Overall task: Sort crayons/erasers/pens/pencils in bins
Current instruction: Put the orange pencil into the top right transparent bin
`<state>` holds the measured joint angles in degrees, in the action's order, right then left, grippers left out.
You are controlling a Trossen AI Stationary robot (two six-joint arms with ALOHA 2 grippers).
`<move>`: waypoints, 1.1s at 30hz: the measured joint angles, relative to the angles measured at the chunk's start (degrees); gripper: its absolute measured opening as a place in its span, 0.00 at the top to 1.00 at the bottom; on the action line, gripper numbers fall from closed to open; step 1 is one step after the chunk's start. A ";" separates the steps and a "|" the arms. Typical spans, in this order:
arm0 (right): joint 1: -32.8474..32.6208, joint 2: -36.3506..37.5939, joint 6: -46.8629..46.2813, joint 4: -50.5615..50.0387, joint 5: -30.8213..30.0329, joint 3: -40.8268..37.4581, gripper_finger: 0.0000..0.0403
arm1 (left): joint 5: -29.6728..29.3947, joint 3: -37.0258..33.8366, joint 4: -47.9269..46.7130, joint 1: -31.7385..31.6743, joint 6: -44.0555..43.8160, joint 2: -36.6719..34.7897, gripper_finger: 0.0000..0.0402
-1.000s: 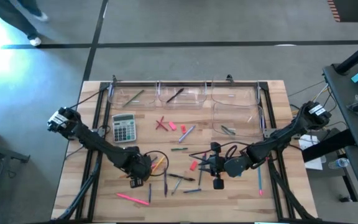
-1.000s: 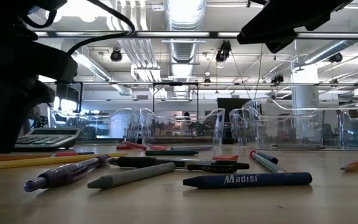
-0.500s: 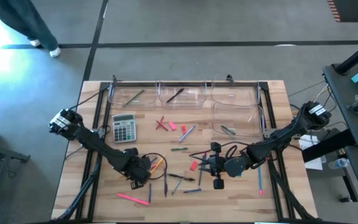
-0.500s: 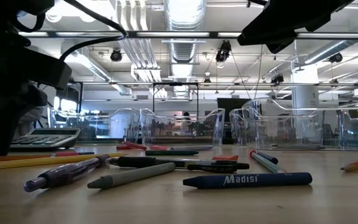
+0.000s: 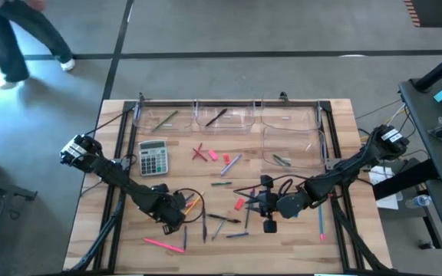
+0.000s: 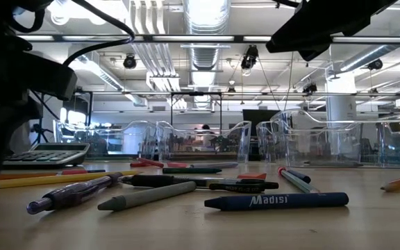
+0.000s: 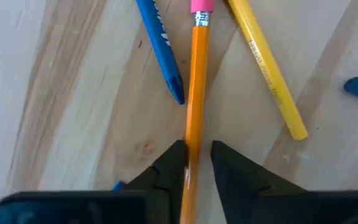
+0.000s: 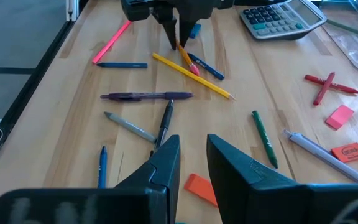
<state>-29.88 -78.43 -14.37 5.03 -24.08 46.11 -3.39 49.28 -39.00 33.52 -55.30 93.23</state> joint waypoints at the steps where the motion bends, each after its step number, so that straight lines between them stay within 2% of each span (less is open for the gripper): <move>1: 0.00 0.00 -0.02 -0.03 0.00 0.00 0.82 | 0.06 0.04 0.07 0.03 0.02 0.00 0.88; 6: 0.00 0.00 -0.07 -0.03 0.00 0.00 0.82 | 0.34 0.77 -0.38 0.07 -0.32 0.09 0.98; 12: 0.01 0.00 -0.04 -0.19 0.00 0.23 0.82 | 2.44 3.59 -0.81 0.22 0.13 -0.93 0.98; 17: -0.12 0.02 -0.04 -0.23 0.00 0.24 0.82 | 0.41 7.27 -8.21 0.16 0.15 -3.07 0.98; 22: -0.25 0.02 -0.02 -0.32 0.02 0.35 0.82 | -5.83 11.23 -17.67 0.24 0.35 -6.03 0.98; 25: -0.25 0.02 -0.02 -0.34 0.01 0.35 0.82 | -12.18 12.14 -17.33 0.40 2.85 -8.89 0.98; 29: -0.24 0.02 -0.02 -0.05 0.00 0.35 0.82 | -20.67 11.64 -11.32 0.59 8.61 -13.14 0.98; 33: -0.23 0.02 0.66 -0.03 0.00 0.35 0.82 | -26.64 8.82 2.29 0.63 18.76 -17.06 0.98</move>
<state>-30.11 -78.41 -13.71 4.99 -24.08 46.46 -30.03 58.10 -36.71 34.15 -36.54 76.17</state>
